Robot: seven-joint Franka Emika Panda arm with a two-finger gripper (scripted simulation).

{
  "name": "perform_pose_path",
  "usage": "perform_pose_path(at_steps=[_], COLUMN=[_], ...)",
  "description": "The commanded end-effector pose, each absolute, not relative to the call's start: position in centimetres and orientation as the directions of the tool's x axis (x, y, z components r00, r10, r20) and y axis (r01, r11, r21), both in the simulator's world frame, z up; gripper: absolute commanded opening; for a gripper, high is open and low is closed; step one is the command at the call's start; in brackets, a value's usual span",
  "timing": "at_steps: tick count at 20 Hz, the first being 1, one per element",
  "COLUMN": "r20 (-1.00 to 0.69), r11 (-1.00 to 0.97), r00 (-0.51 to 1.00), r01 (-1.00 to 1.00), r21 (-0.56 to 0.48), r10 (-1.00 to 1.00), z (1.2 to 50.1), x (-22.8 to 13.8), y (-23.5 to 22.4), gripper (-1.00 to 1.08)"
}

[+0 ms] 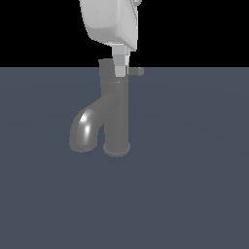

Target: Turn on the faucet by rotating a designated handle.

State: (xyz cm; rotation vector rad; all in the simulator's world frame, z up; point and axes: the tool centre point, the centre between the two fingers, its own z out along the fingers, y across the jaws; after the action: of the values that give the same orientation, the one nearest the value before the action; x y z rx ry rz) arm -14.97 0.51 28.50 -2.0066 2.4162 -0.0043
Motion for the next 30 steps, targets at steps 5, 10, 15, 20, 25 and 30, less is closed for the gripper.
perform_pose_path(at_steps=[5,10,15,20,25,30], r20=[0.001,0.001,0.001,0.001,0.001,0.0], r11=[0.189,0.194,0.198,0.202,0.206,0.209], r00=[-0.189,-0.194,-0.198,-0.202,-0.206,-0.209], r01=[-0.982,-0.981,-0.98,-0.979,-0.979,-0.978], r21=[-0.002,-0.002,-0.002,-0.001,-0.001,-0.001], r10=[-0.982,-0.981,-0.98,-0.979,-0.979,-0.978], z=[28.5,28.5,28.5,28.5,28.5,28.5], x=[-13.7,-12.7,-11.6,-10.7,-9.8,-9.0], y=[-1.4,-3.0,-4.5,-5.9,-7.2,-8.4], gripper=[-1.0,-1.0,-1.0,-1.0,-1.0,-1.0])
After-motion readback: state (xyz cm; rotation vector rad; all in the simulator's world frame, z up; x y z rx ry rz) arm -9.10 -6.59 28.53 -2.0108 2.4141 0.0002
